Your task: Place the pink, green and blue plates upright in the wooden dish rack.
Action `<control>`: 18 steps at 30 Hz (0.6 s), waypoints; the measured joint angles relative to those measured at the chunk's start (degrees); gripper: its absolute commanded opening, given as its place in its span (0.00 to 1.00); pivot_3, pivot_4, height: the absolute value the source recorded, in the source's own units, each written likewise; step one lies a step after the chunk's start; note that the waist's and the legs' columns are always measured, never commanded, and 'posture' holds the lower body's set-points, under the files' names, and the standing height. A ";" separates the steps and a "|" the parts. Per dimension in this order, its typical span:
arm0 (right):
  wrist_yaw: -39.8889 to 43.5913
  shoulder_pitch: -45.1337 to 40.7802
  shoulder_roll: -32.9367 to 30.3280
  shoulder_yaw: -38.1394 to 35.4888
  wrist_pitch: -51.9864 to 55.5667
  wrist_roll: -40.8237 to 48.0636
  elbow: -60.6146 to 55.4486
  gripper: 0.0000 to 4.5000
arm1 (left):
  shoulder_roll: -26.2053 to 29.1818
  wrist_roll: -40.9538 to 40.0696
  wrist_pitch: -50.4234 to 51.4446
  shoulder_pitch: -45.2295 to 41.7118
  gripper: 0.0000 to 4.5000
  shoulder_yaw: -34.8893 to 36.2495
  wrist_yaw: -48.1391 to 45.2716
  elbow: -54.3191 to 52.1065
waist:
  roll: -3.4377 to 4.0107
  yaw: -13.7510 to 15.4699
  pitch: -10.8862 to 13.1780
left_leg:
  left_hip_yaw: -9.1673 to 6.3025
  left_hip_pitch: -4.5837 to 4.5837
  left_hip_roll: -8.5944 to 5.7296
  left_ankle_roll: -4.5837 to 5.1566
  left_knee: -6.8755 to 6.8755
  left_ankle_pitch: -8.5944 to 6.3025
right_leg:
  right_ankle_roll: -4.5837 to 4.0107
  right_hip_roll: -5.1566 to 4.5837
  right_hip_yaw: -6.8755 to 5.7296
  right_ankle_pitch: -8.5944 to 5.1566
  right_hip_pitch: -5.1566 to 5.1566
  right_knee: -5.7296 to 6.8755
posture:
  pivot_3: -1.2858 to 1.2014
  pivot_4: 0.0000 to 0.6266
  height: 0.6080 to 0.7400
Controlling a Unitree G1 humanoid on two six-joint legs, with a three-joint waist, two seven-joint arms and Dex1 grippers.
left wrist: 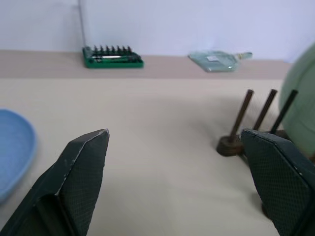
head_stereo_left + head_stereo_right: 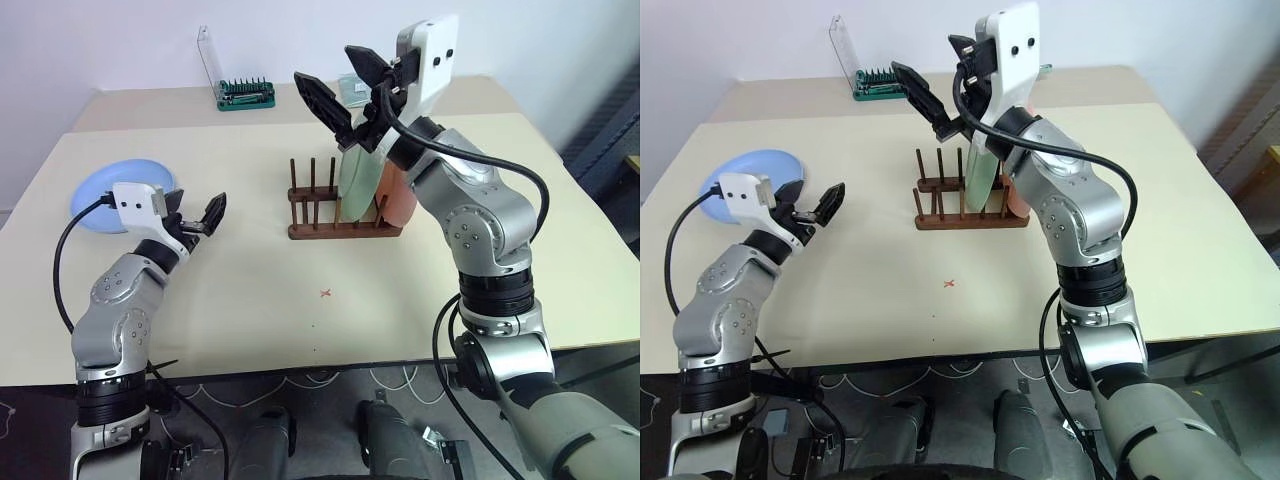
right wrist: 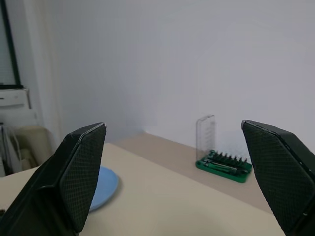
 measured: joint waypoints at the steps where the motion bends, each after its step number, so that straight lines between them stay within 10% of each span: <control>1: 0.64 0.01 -0.19 0.34 -0.68 -0.99 0.00 1.00 | -0.10 0.79 0.32 -0.92 0.98 1.06 2.79 1.48 | 0.00 0.07 0.00 | -0.01 0.00 0.01 -0.01 0.00 0.01 | 0.00 0.01 0.00 0.00 0.00 0.02 | 0.52 0.24 1.00; 18: 10.83 2.90 -1.58 8.78 -8.97 -13.17 -1.28 1.00 | 2.68 -1.17 9.64 -10.70 0.98 20.04 22.19 22.55 | -0.10 0.28 -0.05 | -0.05 0.00 0.00 -0.07 0.02 0.03 | 0.00 0.01 -0.03 0.01 -0.01 0.02 | 0.52 0.24 1.00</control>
